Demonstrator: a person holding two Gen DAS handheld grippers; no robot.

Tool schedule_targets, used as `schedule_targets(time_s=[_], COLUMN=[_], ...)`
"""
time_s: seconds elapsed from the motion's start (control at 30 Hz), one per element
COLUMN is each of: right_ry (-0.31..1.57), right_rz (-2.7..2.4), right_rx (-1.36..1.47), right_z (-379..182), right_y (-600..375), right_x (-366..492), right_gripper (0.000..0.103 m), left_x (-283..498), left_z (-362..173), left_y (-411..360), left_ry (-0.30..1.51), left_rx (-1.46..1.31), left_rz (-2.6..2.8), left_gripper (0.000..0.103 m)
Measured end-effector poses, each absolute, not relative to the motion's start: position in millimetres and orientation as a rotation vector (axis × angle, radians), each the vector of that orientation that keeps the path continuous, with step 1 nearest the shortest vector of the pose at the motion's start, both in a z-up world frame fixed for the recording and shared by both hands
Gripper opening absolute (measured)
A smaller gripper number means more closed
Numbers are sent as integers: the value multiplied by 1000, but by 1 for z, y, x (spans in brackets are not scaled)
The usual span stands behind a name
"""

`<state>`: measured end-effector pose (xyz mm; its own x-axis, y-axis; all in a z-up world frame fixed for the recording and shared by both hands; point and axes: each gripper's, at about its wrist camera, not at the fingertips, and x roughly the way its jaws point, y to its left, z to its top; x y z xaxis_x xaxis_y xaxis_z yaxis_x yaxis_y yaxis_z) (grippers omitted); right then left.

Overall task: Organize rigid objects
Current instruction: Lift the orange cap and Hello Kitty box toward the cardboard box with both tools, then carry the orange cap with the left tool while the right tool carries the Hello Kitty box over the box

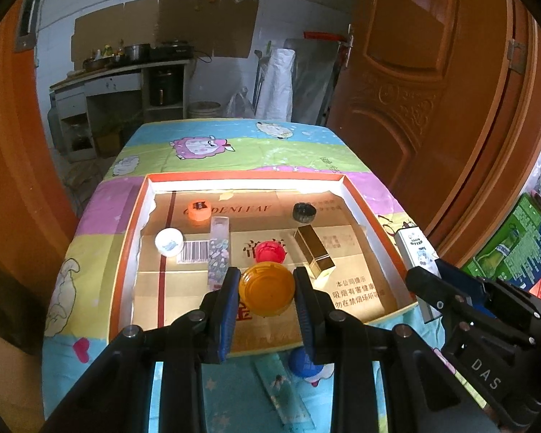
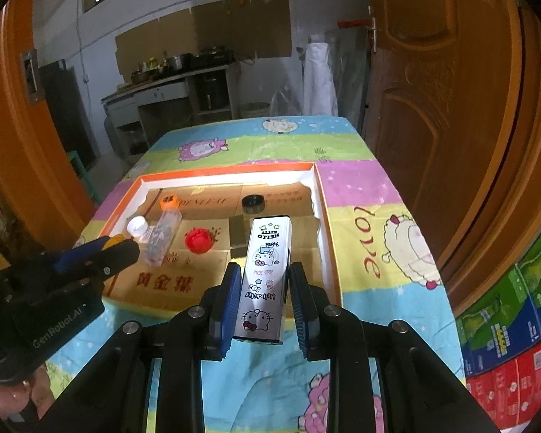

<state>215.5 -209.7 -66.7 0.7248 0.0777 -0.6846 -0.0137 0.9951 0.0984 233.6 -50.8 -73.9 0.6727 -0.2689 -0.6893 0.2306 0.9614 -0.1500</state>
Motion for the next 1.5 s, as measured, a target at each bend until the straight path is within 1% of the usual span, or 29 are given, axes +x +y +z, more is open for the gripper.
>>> schedule_targets(time_s=[0.7, 1.5], right_ry=[789, 844], right_rz=[65, 72], right_rx=[96, 103], right_z=[-87, -119], right_y=[-215, -217], right_x=[263, 290], right_gripper=[28, 28], left_x=[267, 282], left_z=[-100, -131], left_y=[-63, -66], left_ry=[839, 903], left_rx=[-37, -32], left_rz=[-282, -281], left_gripper=[30, 30])
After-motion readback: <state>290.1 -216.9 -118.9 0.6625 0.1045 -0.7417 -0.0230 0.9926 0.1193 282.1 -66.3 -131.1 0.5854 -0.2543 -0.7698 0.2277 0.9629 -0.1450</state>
